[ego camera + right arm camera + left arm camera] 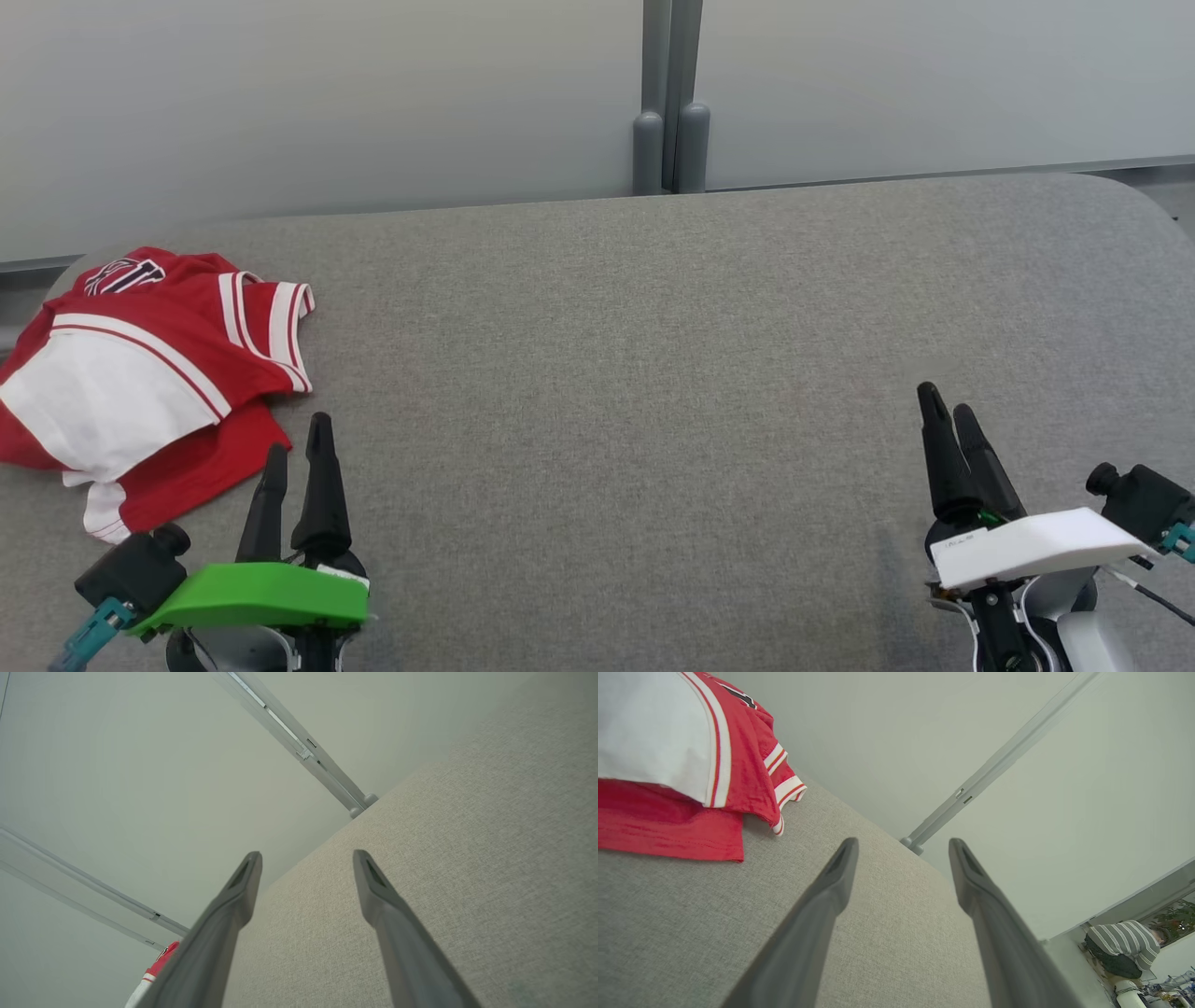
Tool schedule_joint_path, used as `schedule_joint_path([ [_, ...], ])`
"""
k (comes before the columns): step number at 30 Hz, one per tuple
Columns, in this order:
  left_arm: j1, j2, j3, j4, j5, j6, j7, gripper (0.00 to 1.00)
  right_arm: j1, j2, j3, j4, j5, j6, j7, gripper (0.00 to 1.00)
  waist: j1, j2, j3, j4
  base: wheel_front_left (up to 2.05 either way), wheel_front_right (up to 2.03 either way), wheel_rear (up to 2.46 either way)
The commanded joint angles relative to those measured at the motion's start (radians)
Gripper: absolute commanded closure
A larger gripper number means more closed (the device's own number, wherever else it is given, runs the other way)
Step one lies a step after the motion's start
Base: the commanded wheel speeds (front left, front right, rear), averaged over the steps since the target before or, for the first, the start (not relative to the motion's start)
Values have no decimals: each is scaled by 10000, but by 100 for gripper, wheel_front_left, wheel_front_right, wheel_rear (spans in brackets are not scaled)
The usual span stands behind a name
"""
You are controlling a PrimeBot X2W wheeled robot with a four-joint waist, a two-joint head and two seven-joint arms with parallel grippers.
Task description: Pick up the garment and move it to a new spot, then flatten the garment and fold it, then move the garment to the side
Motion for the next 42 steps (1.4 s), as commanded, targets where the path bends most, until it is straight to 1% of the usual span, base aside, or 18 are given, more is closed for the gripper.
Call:
schedule_joint_path([
  [1,48,67,-15,-182,650,49,-128,0,40,-65,108,-185,-588,7,-143,0,0,16,-7,2,0,0,0],
  [2,48,67,-15,-182,650,49,-128,0,40,-65,108,-185,-588,7,-143,0,0,16,-7,2,0,0,0],
  [11,285,74,-90,-203,2202,144,-379,0,115,-73,410,-221,-1923,7,-416,0,0,18,-33,16,0,0,0],
  [22,511,88,-246,-92,3539,175,-665,0,198,-81,641,-244,-3186,8,-738,0,0,22,-82,46,0,0,0],
  [28,618,88,-288,-72,4077,267,-799,0,226,-87,715,-283,-3806,9,-895,0,0,23,-103,51,0,0,0],
  [34,729,90,-246,43,4595,266,-962,0,272,-92,730,-292,-4449,8,-1063,0,0,26,-116,57,0,0,0],
  [42,820,89,-203,206,4896,270,-1121,0,324,-98,801,-175,-5110,9,-1253,0,0,28,-141,68,0,0,0],
])
